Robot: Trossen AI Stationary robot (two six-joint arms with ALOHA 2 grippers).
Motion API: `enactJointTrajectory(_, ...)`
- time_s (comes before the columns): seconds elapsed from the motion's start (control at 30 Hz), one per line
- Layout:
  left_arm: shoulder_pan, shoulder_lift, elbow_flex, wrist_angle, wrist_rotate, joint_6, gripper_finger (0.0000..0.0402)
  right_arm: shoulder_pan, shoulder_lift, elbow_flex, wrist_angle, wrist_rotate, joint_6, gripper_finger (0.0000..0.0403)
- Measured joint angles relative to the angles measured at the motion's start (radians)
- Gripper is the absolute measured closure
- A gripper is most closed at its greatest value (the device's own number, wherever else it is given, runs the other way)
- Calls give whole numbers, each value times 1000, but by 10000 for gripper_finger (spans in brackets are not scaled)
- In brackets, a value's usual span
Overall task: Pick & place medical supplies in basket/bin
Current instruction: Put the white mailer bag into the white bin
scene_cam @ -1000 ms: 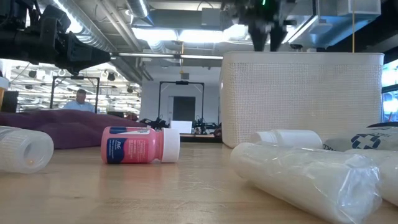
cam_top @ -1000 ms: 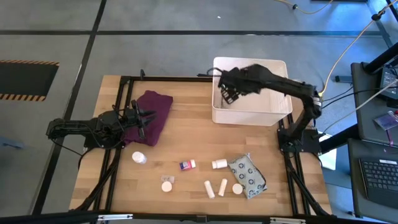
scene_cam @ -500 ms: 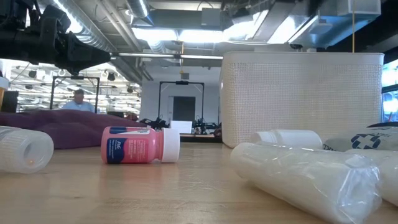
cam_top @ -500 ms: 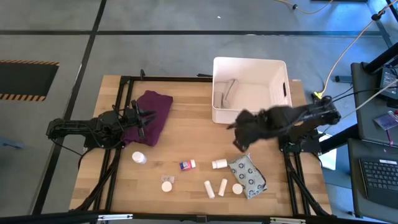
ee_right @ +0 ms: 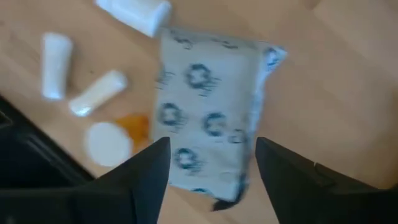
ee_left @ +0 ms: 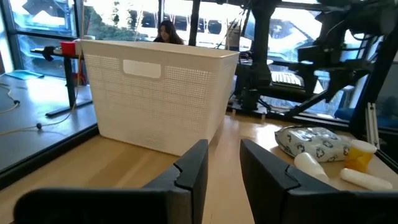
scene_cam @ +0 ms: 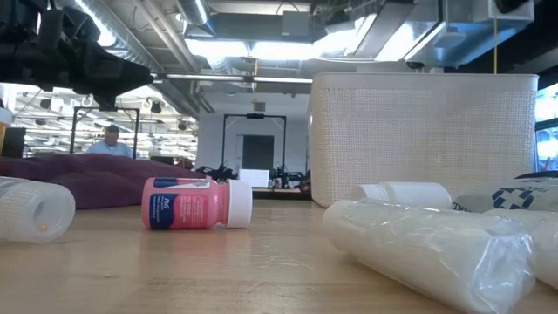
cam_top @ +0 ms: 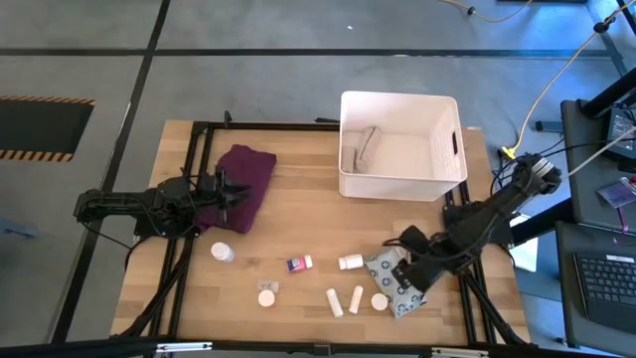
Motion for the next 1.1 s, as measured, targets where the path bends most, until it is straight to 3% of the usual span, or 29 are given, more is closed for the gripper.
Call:
enactJointTrajectory(0.43, 0, 0, 0, 1, 0, -8, 313, 29, -131, -312, 38, 4, 148, 172)
enactJointTrajectory(0.63, 0, 0, 0, -7, 0, -9, 313, 88, -210, -372, 269, 6, 149, 171)
enactJointTrajectory(0.77, 0, 0, 0, -7, 0, -1, 313, 122, -257, -431, 454, 96, 148, 171)
enactJointTrajectory(1.1, 0, 0, 0, -8, 0, -1, 313, 127, -242, -549, 469, 115, 209, 171)
